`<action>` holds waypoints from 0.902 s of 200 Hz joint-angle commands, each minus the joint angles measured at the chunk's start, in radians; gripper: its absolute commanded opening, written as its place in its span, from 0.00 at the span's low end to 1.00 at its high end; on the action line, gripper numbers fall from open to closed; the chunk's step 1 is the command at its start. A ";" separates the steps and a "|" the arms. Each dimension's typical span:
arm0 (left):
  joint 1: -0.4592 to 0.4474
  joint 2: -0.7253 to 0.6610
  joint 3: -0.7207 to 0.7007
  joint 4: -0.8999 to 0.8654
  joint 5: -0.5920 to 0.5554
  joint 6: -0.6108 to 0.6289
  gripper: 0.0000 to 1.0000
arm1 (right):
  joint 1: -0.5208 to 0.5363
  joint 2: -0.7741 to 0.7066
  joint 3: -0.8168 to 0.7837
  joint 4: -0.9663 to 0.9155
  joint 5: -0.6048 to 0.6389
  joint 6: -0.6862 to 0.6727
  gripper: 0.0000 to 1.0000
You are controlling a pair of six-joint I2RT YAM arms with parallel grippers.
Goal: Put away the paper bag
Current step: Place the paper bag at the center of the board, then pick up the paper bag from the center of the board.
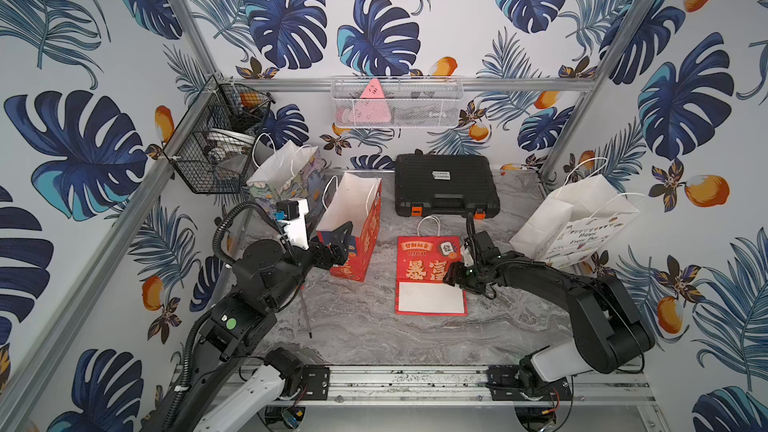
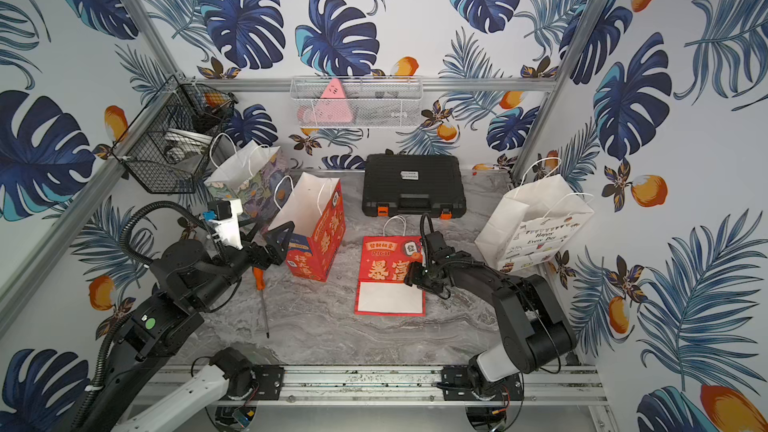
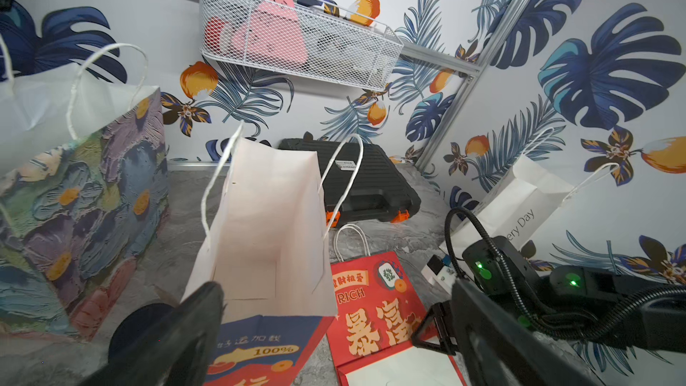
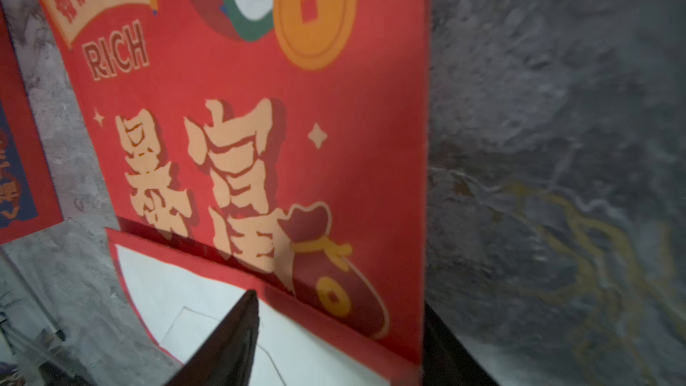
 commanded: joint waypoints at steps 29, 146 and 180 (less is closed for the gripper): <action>0.001 0.059 0.098 -0.200 -0.281 0.035 0.99 | 0.001 -0.222 0.000 -0.097 0.286 -0.032 0.84; 0.057 0.408 0.385 -0.503 -0.153 0.227 0.99 | 0.001 -0.432 -0.045 -0.100 0.328 -0.054 0.80; 0.140 0.546 0.515 -0.615 -0.059 0.196 0.99 | 0.001 -0.465 -0.064 -0.098 0.325 -0.049 0.79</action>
